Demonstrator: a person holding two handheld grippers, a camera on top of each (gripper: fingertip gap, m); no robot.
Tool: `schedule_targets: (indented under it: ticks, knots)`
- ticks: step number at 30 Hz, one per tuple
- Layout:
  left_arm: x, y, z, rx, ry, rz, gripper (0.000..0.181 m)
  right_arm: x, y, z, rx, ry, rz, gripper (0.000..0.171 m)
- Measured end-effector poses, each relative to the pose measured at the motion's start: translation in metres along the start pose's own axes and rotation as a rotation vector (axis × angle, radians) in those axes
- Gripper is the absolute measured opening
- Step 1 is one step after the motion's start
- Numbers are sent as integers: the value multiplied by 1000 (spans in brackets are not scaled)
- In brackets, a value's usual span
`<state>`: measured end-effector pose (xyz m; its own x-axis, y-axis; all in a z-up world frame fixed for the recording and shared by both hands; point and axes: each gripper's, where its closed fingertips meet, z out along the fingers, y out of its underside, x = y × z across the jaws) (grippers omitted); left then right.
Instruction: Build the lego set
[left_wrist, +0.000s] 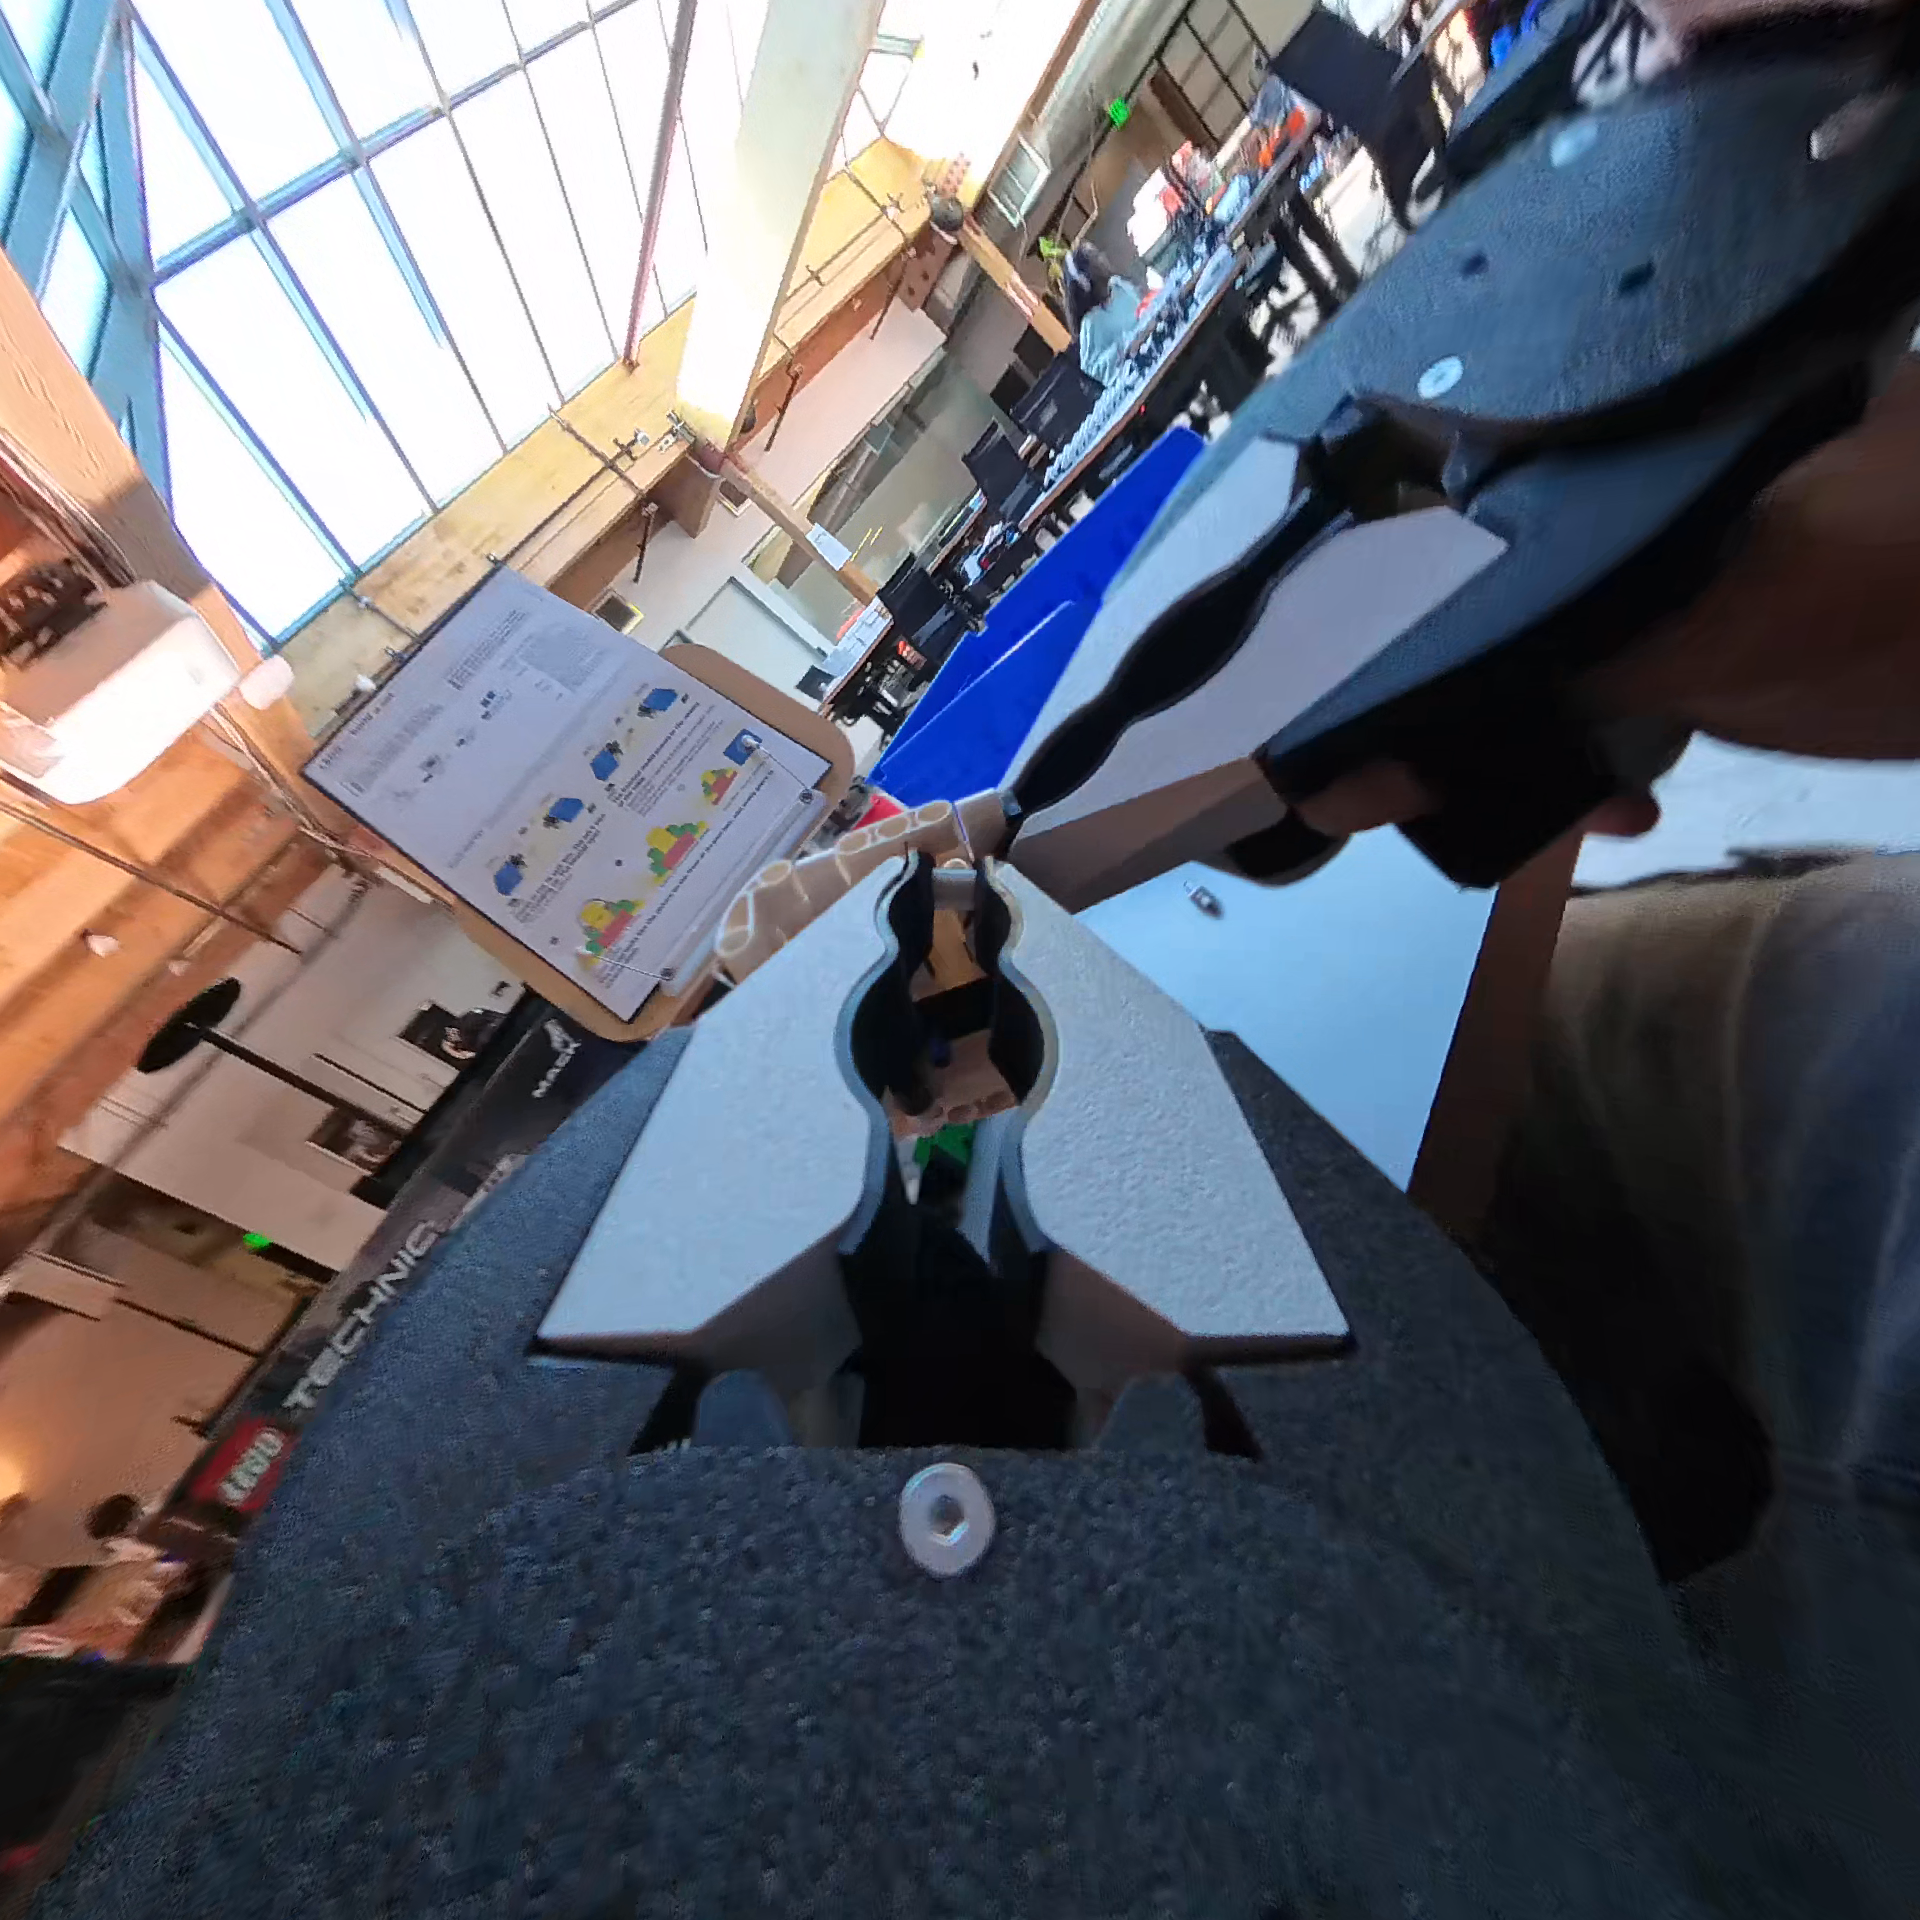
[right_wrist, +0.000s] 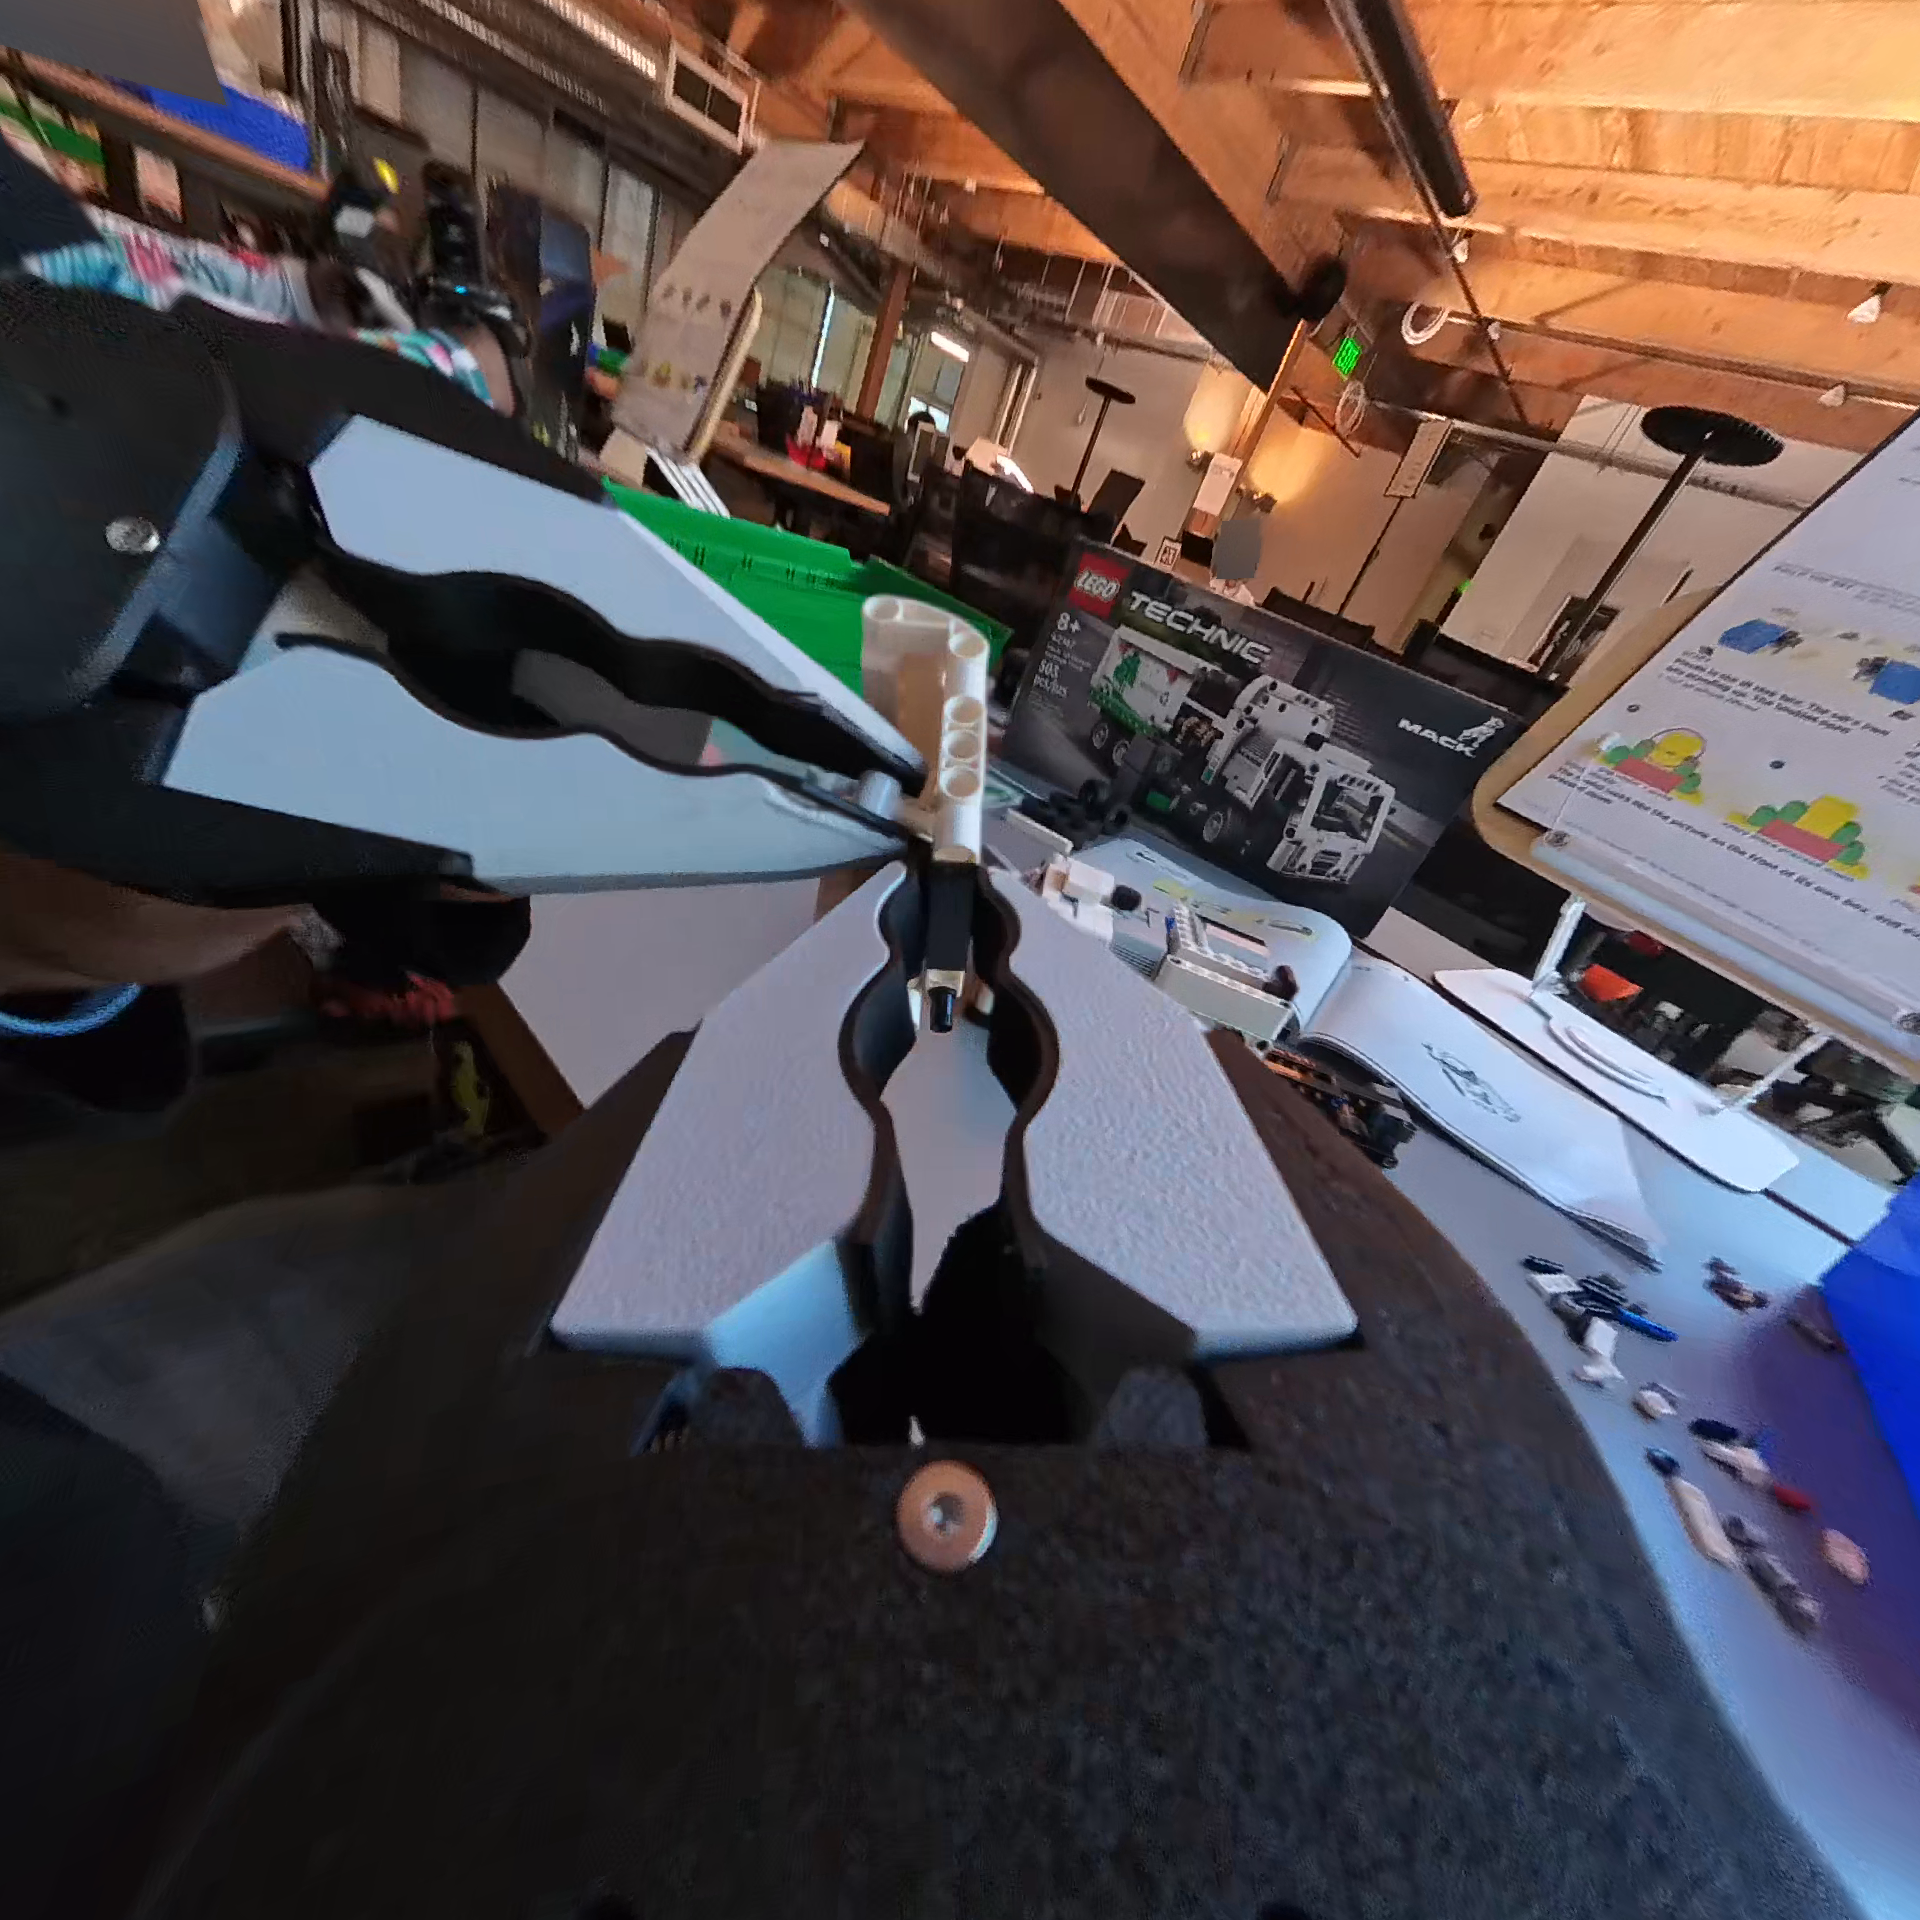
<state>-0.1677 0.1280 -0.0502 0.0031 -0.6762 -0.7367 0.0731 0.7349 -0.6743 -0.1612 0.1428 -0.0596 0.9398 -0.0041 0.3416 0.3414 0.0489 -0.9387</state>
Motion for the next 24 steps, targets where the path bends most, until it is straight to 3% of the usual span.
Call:
schedule_targets:
  ticks: [9, 16, 22, 24]
  knots:
    - [12, 7, -10, 4, 10, 295, 6, -15, 11, -3, -97, -119, -66, 7]
    - [33, 46, -23, -132, 149, 688, 6, -41, 47, 8, -271, -329, 23, 7]
    - [47, 76, -8, -273, 468, 557, 7, -43, 84, 13, -518, -479, 447, 7]
    - [44, 76, -1, -260, 500, 512, 7, -36, 84, 15, -492, -475, 543, 7]
